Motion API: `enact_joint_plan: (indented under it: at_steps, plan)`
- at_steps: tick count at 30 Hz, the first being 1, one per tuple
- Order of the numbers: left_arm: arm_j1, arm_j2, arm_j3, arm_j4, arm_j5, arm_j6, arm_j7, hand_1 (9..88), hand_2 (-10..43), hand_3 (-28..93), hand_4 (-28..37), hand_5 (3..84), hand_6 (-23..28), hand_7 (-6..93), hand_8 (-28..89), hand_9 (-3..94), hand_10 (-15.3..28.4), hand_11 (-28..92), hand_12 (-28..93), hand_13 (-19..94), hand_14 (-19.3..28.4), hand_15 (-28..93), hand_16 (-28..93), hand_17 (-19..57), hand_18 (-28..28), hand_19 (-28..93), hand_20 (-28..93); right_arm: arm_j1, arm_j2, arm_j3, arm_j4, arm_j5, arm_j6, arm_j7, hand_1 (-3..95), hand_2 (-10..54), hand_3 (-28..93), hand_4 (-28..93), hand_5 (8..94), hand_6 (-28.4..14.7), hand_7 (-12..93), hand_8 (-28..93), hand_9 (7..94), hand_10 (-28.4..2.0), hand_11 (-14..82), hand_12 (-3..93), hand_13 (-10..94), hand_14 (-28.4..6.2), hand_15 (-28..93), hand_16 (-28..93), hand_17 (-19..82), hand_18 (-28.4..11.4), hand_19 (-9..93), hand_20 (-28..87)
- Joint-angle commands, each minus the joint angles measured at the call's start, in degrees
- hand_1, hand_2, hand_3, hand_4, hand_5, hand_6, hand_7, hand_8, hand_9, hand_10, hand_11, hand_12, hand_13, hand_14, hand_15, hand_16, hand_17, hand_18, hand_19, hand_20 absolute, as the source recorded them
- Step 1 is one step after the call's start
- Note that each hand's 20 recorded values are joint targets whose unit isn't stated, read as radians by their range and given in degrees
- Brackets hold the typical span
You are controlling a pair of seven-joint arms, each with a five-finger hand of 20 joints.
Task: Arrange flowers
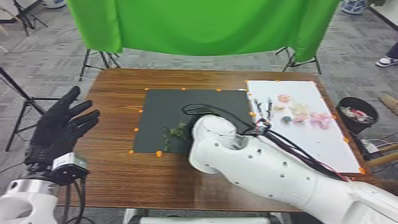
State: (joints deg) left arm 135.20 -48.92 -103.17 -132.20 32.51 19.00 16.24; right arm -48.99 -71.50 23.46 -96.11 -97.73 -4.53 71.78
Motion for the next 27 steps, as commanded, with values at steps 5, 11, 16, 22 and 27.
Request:
enact_joint_plan:
  at_steps: [5, 11, 16, 22, 27]
  plan:
    - [0.8, -0.8, -0.38, -0.37, 0.52, -0.26, -0.68, 30.7, 5.7, 63, -19.6, 30.5, 6.4, 8.1, -8, 26.2, 18.1, 23, 11, 18, 26.3, 52, -11, -7.3, 28.3, 54, -2, 1.1, -0.6, -0.6, -0.3, 0.5, -1.2, 1.3, 45.2, -6.4, 70, -25, 88.8, -6.3, 13, 4, 93.7, -12.0, 35.9, 12.9, 94, -5.2, 55, 12, 77, -5.5, 93, 1]
    - [1.2, -1.06, -0.65, -0.48, 0.6, -0.39, -0.79, 30.7, 5.8, 63, -19.6, 30.5, 6.5, 8.1, -8, 26.1, 18.2, 23, 11, 18, 26.3, 52, -11, -7.3, 28.3, 54, -2, 1.3, 0.1, -0.8, -1.8, 0.0, -0.5, 0.8, 38.8, -4.9, 68, -23, 88.6, -6.7, 15, -10, 93.7, -12.9, 34.7, 13.0, 94, -5.5, 54, 12, 77, -4.8, 93, 0]
    - [2.8, -0.76, -1.37, -0.92, -0.01, 0.38, 0.09, 30.7, 5.8, 63, -19.7, 30.6, 6.6, 8.1, -8, 26.2, 18.1, 23, 11, 18, 26.4, 52, -12, -7.2, 28.2, 54, -2, 2.5, 0.8, -1.3, -3.0, -0.2, 0.1, 0.2, 35.8, -3.4, 66, -23, 88.4, -7.4, 15, -10, 93.7, -13.7, 34.6, 13.1, 94, -5.8, 54, 11, 77, -4.5, 93, -2]
    - [3.9, -0.44, -1.35, -1.18, -0.64, 0.86, 1.02, 30.7, 6.0, 63, -19.7, 30.6, 6.6, 8.1, -8, 26.1, 18.1, 23, 11, 18, 26.3, 52, -11, -7.2, 28.2, 54, -2, 2.8, 1.1, -0.8, -3.7, -1.1, -0.8, -0.4, 33.9, -2.5, 66, -22, 88.5, -7.8, 15, -10, 93.7, -14.1, 34.7, 12.8, 94, -5.9, 54, 11, 77, -4.2, 93, -3]
    - [6.7, 1.87, -1.66, -1.72, -3.29, 2.79, 5.13, 30.6, 6.1, 63, -19.6, 30.6, 6.6, 8.0, -8, 26.1, 18.2, 23, 11, 18, 26.4, 52, -11, -7.2, 28.2, 54, -2, 3.1, 1.7, 0.5, -4.8, -2.4, -1.2, -2.1, 32.4, -1.6, 65, -22, 87.8, -8.2, 15, -10, 93.7, -14.6, 33.6, 12.8, 94, -6.4, 53, 11, 77, -4.1, 93, -3]
